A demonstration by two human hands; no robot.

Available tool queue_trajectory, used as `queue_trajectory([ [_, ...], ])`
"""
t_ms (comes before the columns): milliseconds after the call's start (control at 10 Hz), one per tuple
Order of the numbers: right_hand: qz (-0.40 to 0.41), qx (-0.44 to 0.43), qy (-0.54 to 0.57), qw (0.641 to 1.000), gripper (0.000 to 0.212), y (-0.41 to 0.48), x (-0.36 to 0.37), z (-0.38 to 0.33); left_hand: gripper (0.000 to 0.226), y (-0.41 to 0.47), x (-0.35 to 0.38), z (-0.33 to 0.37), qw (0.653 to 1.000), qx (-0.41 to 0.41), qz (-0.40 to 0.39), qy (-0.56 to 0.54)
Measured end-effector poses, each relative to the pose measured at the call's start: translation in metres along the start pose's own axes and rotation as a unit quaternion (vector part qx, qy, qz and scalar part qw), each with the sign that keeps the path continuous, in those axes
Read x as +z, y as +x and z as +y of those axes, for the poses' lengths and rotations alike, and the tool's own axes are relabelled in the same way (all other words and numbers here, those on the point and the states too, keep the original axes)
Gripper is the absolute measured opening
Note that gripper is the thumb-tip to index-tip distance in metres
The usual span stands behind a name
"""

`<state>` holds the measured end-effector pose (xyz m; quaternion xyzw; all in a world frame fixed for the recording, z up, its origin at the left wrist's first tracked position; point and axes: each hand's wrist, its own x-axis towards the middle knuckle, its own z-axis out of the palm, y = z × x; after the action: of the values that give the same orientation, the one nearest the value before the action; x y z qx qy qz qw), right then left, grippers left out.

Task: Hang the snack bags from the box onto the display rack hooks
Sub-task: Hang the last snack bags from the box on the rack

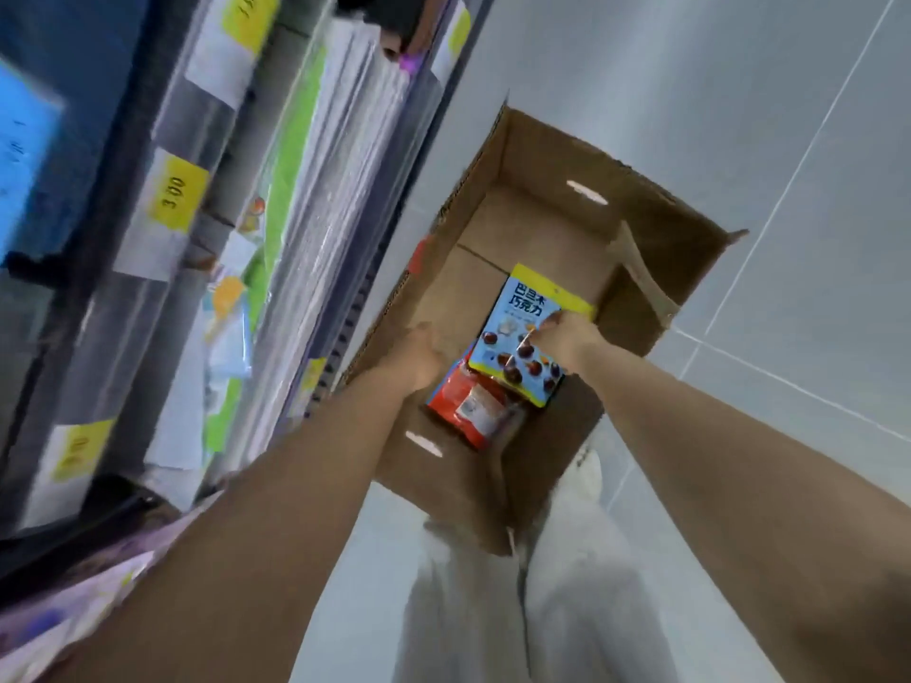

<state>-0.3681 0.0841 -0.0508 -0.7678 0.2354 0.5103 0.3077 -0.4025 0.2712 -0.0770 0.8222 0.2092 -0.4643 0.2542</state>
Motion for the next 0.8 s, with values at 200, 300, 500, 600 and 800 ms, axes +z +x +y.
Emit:
queue_trajectory([
  [200,0.045,0.193,0.131,0.971,0.039,0.11,0.056,0.026,0.044,0.079,0.066,-0.044,0.999,-0.035,-0.02,0.007],
  [300,0.04,0.23,0.162,0.959,0.062,0.138,0.075,0.045,0.047,0.095,0.088,-0.06,0.997,-0.073,-0.033,-0.003],
  [500,0.078,0.261,0.286,0.919,0.109,0.167,0.087,0.063,0.027,0.117,0.104,-0.078,0.992,-0.085,-0.041,-0.087],
  [600,0.036,0.252,0.301,0.919,0.129,0.209,0.099,0.09,0.025,0.113,0.109,-0.078,0.982,-0.063,-0.119,-0.135],
  [800,-0.013,0.198,0.338,0.92,0.08,0.165,0.079,0.073,0.016,0.108,0.119,-0.072,0.989,-0.027,-0.113,-0.089],
])
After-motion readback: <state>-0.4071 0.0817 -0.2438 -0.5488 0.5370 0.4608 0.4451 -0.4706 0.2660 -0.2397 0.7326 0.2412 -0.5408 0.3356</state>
